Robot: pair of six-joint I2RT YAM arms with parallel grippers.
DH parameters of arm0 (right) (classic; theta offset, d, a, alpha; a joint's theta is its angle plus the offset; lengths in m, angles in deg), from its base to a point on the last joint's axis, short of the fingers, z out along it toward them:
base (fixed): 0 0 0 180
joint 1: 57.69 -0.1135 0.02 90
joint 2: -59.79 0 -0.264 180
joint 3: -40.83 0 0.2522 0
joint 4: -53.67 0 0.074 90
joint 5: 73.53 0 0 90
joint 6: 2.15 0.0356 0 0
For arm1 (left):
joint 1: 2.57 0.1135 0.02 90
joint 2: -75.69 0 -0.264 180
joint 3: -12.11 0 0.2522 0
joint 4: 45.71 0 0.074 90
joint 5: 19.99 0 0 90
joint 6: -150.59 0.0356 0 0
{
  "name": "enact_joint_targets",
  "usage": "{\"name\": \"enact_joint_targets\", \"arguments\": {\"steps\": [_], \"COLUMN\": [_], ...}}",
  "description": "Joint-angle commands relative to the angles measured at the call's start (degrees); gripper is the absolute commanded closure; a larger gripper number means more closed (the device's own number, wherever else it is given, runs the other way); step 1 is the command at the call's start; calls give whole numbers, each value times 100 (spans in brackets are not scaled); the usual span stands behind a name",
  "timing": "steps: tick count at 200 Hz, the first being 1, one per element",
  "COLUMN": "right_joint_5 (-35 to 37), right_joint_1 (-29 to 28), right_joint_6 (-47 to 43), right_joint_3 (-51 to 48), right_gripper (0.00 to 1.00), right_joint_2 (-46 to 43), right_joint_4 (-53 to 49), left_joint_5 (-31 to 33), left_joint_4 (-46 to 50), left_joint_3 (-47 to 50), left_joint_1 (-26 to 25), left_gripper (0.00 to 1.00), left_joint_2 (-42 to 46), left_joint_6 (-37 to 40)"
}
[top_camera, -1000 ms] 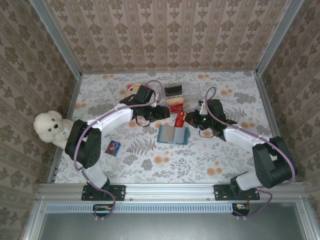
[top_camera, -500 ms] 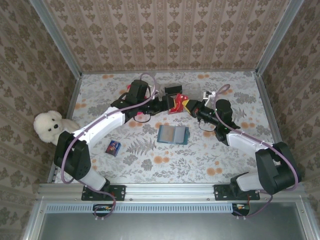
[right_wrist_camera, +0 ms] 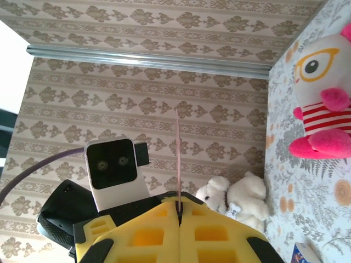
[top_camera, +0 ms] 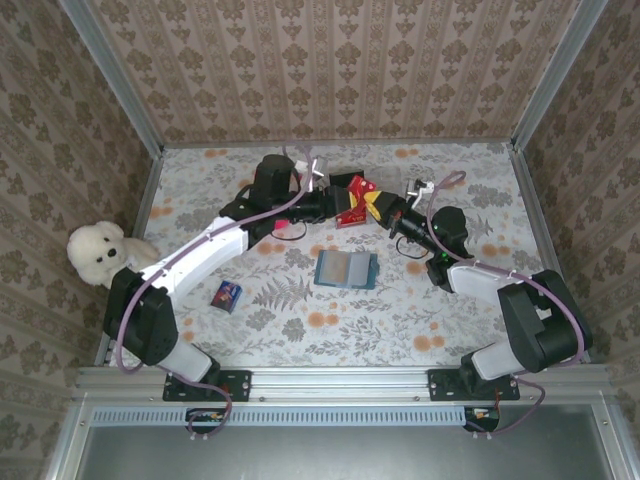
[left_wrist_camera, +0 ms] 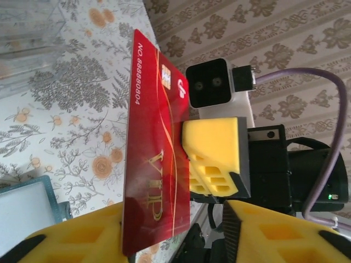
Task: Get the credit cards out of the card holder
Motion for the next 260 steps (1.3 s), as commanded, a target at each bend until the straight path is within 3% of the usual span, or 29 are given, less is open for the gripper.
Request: {"name": "enact_joint_targets", "arguments": {"steps": [1, 55, 84, 112, 139, 156, 173, 205, 232, 260], "right_joint_5": [-96, -297, -317, -343, -47, 430, 863, 1434, 1874, 2139], "right_joint_1": [21, 16, 4, -19, -10, -10, 11, 72, 86, 111], "right_joint_6": [121, 89, -97, -552, -1688, -2708, -3444, -4078, -4504, -4744], "right_joint_3": [-104, -12, 43, 125, 380, 662, 876, 1007, 1123, 1188], "right_gripper": [100, 100, 100, 100, 45, 26, 17, 2, 0, 0], "right_joint_2": [-30, -201, -316, -666, -1352, -1850, -2205, -2490, -2336, -1924], "right_joint_4": [443, 341, 110, -743, -2924, -4589, -5715, -6728, -7390, -7761], "left_joint_5": [-122, -116, -267, -396, -131, 97, 508, 1234, 830, 885], "left_joint_4": [-276, -641, -823, -835, -203, 365, 1030, 1813, 1781, 2128], "left_joint_3": [137, 366, 402, 415, 333, 233, 38, -336, -387, -788], "left_joint_1": [58, 219, 236, 245, 297, 341, 376, 386, 369, 360], "left_gripper": [60, 79, 99, 100, 100, 100, 100, 100, 100, 100], "left_joint_2": [199, 395, 396, 470, 611, 634, 587, 401, 174, -290], "left_joint_6": [-42, -48, -19, 212, 998, 1789, 2632, 4458, 5675, 6603]}}
